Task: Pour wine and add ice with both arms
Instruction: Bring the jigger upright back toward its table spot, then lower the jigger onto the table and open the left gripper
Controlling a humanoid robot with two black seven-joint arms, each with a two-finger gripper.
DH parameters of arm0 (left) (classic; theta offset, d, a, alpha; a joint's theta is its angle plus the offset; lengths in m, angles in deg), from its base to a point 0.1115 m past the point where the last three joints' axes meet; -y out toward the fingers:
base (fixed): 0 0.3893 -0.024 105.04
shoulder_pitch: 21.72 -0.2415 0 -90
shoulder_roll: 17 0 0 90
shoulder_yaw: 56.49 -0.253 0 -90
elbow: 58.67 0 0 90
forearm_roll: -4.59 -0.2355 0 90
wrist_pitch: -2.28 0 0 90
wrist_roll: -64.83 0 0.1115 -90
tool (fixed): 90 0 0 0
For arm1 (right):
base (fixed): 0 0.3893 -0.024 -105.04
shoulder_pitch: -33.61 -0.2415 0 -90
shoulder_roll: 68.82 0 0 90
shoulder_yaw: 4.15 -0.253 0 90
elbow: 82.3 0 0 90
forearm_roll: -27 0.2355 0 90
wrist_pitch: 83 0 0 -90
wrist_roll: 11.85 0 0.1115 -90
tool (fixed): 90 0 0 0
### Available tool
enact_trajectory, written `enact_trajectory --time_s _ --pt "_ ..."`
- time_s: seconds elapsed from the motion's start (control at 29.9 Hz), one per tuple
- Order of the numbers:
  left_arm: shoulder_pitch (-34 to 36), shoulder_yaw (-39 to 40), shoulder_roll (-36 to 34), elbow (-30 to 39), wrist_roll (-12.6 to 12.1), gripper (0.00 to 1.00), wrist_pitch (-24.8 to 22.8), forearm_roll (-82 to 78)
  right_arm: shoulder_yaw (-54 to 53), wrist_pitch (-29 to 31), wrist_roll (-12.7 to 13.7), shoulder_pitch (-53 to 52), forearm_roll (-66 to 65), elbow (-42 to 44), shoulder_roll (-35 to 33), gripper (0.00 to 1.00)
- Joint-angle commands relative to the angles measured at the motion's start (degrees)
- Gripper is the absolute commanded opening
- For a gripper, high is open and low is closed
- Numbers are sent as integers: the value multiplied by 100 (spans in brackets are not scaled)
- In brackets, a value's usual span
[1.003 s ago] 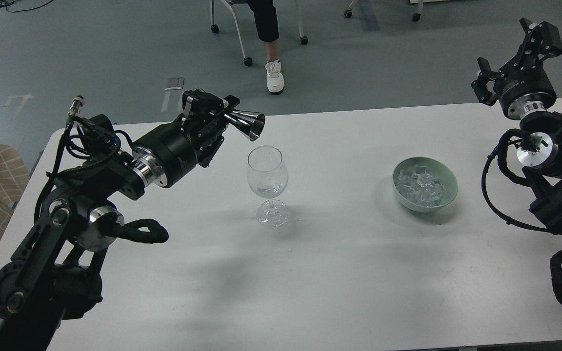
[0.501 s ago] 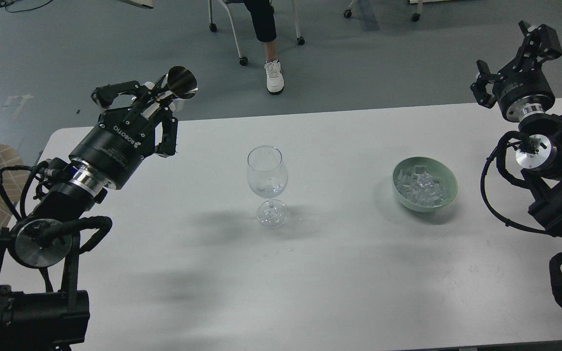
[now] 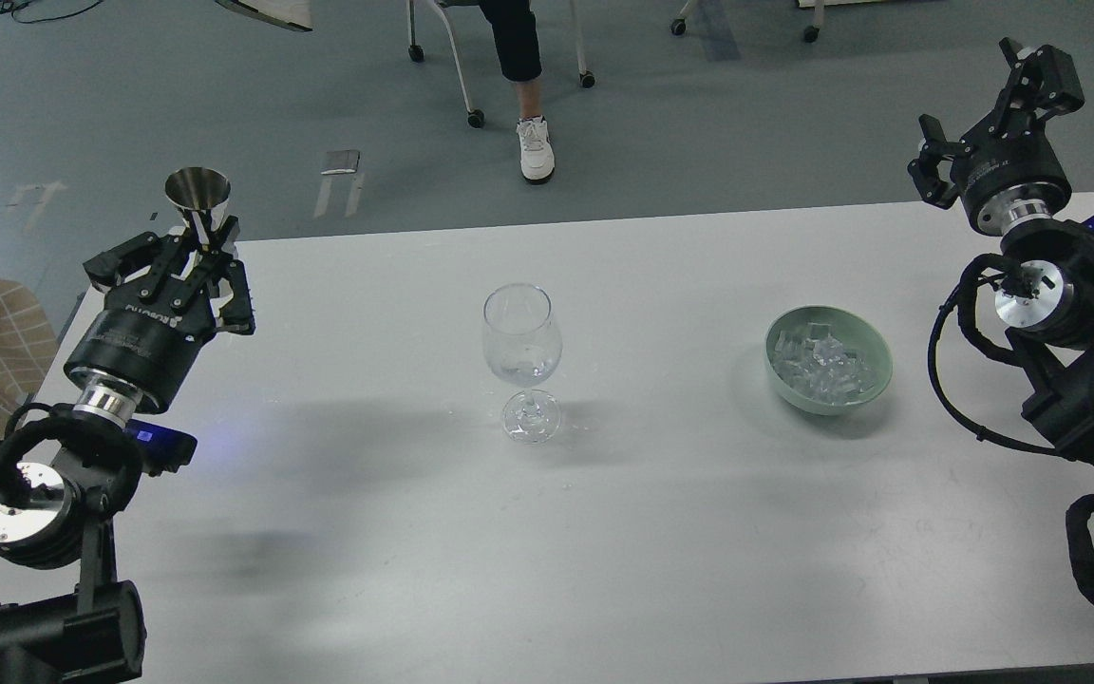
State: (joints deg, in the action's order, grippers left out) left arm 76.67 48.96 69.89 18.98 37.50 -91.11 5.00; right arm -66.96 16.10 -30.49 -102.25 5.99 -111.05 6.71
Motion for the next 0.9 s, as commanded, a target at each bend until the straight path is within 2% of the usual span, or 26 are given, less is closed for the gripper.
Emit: enact_trajectory --time_s 0.0,0.2,0.37,0.5,0.67,0.87 --pt "268 10 -15 -723 183 7 145 265 23 -66 0 -3 0 -17 15 100" --pt "830 -60 -15 -1462 315 9 154 327 40 -101 0 -3 -9 -17 6 100" --pt "989 -113 -24 -2104 456 9 67 284 40 -101 0 111 -9 -17 -29 100" --pt "1173 -104 -41 -2771 570 9 -345 301 49 -101 0 190 -9 -17 -99 100" --pt "1314 -78 -269 -3194 676 9 -434 345 49 -101 0 208 -18 -17 -117 100" --pt "1420 -95 -305 -3274 676 10 -435 345 40 -110 0 208 -18 -17 -91 100"
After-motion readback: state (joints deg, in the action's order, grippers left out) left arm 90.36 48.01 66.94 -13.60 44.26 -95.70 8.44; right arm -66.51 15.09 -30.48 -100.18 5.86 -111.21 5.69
